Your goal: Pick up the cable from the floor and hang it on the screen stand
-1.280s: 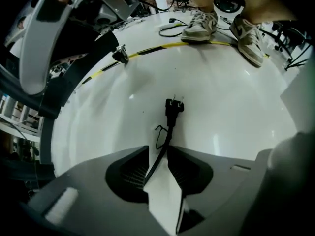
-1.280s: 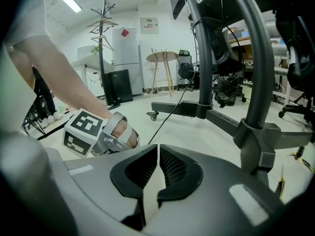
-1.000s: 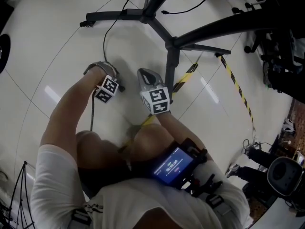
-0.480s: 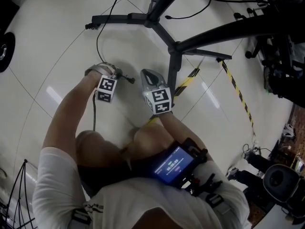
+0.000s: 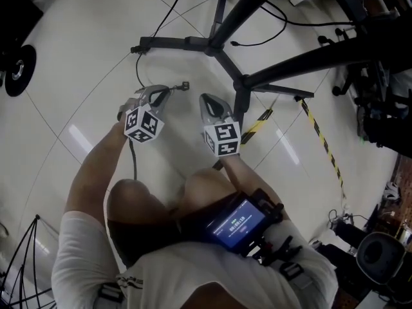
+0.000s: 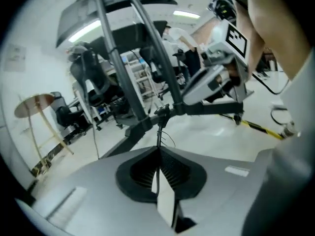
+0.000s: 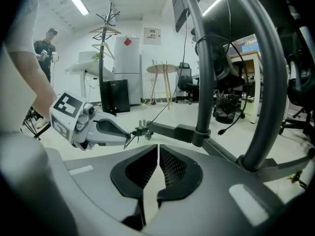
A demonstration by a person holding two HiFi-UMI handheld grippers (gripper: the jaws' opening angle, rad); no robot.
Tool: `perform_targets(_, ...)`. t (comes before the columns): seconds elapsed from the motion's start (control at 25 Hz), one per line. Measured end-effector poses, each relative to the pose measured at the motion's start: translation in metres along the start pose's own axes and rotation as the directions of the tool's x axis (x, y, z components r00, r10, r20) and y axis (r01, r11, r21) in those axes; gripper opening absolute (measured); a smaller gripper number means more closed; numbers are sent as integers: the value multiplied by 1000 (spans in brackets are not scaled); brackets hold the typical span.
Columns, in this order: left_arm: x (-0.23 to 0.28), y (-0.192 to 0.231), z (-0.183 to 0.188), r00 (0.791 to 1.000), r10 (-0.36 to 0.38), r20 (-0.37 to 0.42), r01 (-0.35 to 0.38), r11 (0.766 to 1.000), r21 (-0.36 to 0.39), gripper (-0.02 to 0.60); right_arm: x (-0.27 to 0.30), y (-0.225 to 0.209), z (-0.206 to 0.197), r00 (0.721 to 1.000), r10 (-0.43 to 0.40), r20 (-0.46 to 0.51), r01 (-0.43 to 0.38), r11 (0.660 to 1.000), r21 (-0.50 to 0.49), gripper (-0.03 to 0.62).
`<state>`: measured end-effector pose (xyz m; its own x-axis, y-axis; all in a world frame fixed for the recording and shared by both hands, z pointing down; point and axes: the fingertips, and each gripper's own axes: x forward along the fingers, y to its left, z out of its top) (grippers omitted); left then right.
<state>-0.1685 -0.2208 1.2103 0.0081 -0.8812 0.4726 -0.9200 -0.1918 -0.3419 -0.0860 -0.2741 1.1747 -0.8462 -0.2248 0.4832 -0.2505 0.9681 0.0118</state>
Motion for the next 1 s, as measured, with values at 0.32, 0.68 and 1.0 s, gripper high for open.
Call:
perform_targets(0.32, -64, 97, 50, 925, 339, 170, -255, 888, -383, 11, 0, 9, 50, 996, 26, 91, -23, 999, -33, 26)
perform_targets(0.68, -100, 136, 62, 876, 450, 176, -327, 821, -468, 6, -6, 11, 87, 991, 51, 126, -45, 998, -52, 26)
perform_targets(1.0, -170, 191, 137, 858, 497, 128, -361, 762, -538, 5, -62, 22, 182, 991, 79, 112, -74, 996, -47, 25)
